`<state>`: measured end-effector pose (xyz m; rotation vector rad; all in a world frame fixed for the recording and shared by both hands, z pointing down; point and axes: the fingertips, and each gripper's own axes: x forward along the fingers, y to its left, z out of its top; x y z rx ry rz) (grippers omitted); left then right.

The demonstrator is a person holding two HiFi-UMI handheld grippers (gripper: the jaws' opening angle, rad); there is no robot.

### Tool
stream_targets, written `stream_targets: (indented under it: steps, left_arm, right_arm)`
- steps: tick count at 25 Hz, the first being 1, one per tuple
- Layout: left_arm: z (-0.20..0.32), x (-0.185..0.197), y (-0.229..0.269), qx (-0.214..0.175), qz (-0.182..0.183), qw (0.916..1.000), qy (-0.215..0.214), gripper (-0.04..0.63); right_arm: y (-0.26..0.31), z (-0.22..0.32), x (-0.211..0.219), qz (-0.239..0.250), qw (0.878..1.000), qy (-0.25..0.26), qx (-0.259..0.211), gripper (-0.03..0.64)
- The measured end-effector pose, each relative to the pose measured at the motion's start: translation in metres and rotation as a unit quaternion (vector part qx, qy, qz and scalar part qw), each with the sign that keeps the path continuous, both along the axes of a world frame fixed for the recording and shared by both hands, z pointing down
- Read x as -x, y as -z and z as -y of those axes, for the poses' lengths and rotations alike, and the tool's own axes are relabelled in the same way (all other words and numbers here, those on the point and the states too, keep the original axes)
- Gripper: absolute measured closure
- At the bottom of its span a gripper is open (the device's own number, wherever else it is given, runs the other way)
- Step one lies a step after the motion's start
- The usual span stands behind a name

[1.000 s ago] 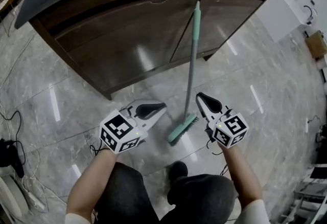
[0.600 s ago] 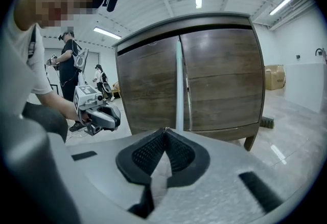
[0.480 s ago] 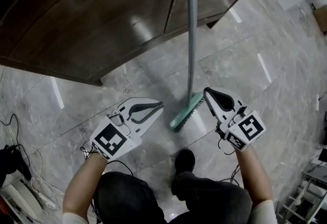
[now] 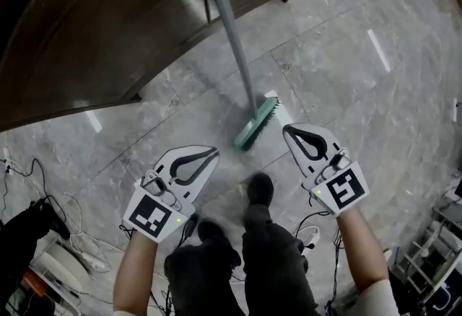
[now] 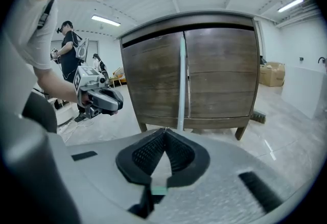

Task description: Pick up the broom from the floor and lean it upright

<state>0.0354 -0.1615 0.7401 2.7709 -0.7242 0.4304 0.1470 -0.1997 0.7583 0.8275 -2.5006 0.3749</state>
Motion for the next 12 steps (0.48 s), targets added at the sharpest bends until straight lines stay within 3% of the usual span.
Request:
stream_targets:
  steps: [5, 12]
  left_arm:
    - [-0.025, 0.005, 0.091, 0.084, -0.011, 0.9949, 0.054, 0.581]
    - [-0.057, 0.011, 0.255, 0.098, -0.023, 0.9918, 0.079, 0.581]
  right_arm:
    - [0.102, -0.027, -0.007, 0.002, 1.0, -0.009, 0.026, 0.617]
    - [0.274, -0.062, -0.007, -0.003, 1.0, -0.006, 0.023, 0.617]
